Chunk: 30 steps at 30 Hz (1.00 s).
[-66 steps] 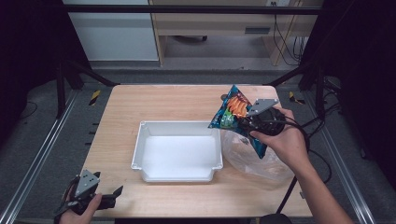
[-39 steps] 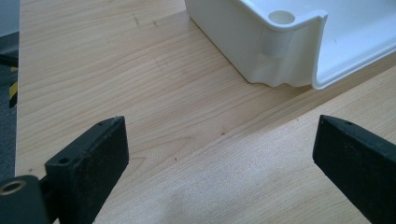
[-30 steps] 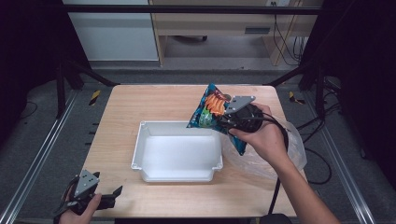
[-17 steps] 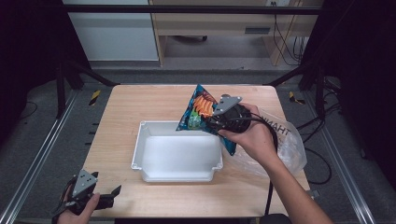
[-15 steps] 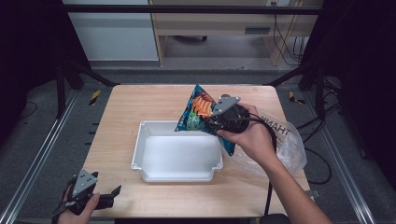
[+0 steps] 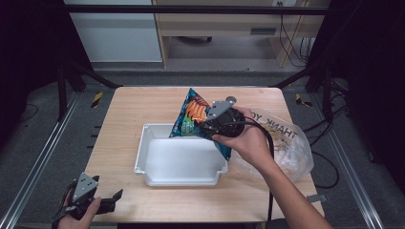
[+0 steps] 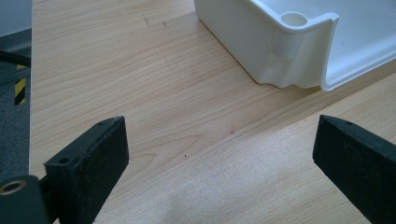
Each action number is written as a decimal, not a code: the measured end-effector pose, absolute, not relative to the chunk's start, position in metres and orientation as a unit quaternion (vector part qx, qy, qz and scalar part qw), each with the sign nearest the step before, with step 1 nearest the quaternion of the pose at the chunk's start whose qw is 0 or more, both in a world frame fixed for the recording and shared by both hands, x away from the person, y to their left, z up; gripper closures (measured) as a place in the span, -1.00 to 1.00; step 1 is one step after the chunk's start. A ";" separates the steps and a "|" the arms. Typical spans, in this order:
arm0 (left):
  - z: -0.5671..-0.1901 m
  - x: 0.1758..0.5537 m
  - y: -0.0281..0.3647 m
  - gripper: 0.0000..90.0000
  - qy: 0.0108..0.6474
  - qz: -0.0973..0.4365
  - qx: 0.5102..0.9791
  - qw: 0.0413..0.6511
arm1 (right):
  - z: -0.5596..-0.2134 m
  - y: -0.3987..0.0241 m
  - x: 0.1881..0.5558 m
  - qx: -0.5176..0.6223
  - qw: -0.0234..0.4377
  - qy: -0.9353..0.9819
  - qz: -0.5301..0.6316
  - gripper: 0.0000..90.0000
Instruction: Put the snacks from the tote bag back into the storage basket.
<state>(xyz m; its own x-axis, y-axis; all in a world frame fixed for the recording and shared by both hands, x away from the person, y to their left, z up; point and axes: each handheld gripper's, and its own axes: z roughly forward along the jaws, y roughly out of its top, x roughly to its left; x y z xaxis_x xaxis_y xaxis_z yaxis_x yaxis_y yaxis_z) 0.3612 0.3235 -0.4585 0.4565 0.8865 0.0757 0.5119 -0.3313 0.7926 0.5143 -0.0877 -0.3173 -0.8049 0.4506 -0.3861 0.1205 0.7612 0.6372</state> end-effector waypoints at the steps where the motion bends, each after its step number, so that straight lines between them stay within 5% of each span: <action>1: -0.458 0.361 0.324 -0.93 0.452 0.260 0.773 0.361 | -0.318 -0.086 0.514 0.156 0.269 0.899 0.308 -0.09; 30: -0.457 0.361 0.330 -0.93 0.459 0.265 0.767 0.361 | -0.324 -0.046 0.504 0.114 0.239 0.910 0.319 -0.09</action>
<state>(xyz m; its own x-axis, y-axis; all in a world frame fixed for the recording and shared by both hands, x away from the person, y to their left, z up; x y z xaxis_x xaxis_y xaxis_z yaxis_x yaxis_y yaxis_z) 0.3607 0.3300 -0.4571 0.4394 0.8952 0.0746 0.5126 -0.3181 0.7975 0.5036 -0.0459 -0.3239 -0.8601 0.3596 -0.3618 0.0546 0.7700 0.6357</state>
